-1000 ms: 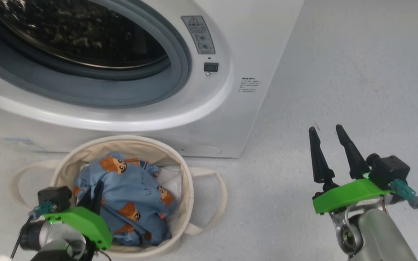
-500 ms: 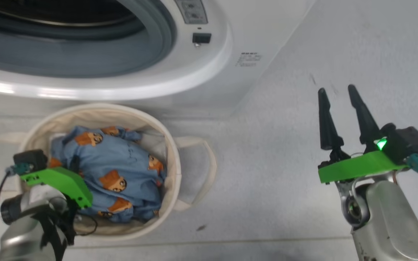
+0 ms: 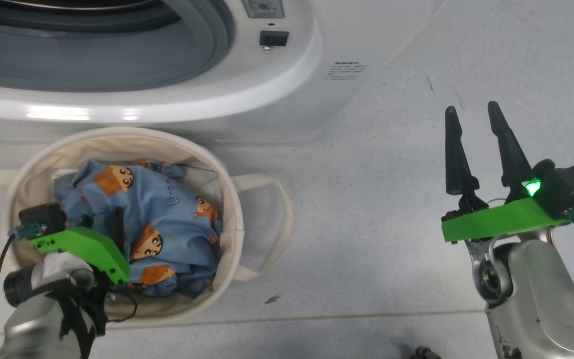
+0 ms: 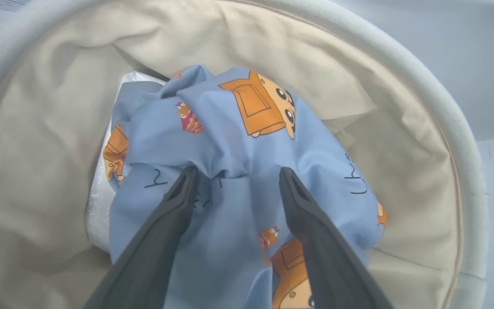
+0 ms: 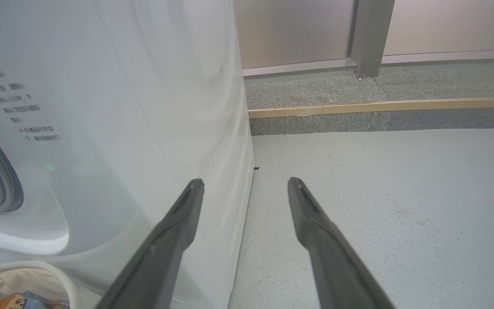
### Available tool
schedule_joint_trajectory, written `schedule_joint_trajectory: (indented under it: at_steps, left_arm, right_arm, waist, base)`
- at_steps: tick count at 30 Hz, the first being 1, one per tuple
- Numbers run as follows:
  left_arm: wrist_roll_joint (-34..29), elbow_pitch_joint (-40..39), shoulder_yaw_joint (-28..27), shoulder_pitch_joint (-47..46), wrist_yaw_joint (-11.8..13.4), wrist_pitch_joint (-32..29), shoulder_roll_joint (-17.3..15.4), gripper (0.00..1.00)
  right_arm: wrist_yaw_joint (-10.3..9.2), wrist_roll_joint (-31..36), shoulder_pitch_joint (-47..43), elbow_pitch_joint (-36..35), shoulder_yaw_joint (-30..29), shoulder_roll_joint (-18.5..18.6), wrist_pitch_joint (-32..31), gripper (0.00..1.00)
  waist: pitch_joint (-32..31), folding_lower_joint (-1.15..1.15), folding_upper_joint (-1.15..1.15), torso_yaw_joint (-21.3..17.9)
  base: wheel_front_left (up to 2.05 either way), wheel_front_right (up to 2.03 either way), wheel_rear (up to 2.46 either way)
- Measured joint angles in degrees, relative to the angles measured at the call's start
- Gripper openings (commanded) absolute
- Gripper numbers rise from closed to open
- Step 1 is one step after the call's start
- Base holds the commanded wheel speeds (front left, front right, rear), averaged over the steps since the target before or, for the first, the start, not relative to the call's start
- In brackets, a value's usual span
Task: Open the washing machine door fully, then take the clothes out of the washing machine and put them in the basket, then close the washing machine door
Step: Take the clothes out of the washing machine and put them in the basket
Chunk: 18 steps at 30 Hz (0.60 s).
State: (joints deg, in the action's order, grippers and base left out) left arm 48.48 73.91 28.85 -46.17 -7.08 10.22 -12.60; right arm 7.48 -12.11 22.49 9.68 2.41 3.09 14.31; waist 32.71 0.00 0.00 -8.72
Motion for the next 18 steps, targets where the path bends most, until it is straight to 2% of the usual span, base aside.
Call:
schedule_joint_trajectory:
  at_steps: [12, 18]
  left_arm:
    - [-5.61, -0.87, 4.48, 0.74, 0.04, 4.02, -0.27, 1.00]
    - [-10.73, -14.48, -0.54, 5.89, 3.81, 4.07, -4.82, 1.00]
  right_arm:
    - [0.00, -0.69, -0.36, 4.26, 1.76, 0.00, 0.00, 1.00]
    - [0.00, -1.12, -2.90, 6.36, 2.12, 0.00, 0.00, 1.00]
  waist:
    - [-6.92, 0.00, 0.00, 3.28]
    - [-12.62, 0.00, 0.00, 4.52]
  base:
    - [0.00, 0.00, 0.00]
    - [0.00, 0.00, 0.00]
